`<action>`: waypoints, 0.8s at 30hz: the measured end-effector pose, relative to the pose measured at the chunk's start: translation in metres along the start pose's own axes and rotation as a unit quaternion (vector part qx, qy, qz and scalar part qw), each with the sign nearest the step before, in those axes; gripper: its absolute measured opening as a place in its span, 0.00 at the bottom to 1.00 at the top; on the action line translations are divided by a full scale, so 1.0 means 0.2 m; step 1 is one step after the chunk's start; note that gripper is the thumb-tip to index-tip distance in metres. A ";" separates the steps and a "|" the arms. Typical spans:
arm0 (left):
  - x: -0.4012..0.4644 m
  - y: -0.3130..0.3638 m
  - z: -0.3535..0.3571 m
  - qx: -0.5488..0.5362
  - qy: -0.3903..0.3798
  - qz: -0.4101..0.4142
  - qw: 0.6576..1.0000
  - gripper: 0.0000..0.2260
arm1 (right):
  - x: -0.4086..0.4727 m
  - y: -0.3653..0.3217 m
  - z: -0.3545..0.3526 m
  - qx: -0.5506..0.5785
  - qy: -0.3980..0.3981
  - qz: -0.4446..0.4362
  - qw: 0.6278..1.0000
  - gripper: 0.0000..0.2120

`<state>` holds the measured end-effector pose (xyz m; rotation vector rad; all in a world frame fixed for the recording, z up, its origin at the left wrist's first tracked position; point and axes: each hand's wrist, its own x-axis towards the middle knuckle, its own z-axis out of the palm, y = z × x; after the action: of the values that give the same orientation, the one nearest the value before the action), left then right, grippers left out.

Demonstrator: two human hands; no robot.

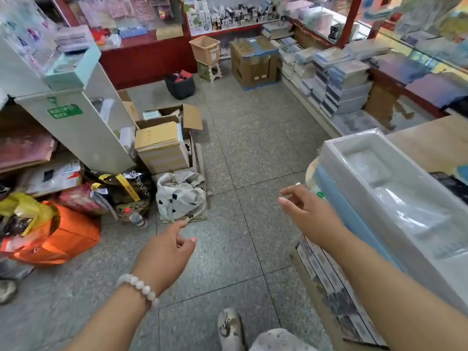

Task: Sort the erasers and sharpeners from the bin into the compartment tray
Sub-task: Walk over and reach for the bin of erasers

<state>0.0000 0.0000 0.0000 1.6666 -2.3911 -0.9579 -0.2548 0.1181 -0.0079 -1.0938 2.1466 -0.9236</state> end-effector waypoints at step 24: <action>1.84 0.14 -0.47 -0.055 -0.048 0.047 0.996 0.18 | 1.71 -0.51 0.10 -0.011 0.054 0.033 0.998 0.12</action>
<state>-0.1362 -0.3564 -0.0136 1.4884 -2.4034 -1.1542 -0.3702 -0.2201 0.0033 -0.9969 2.2717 -0.9504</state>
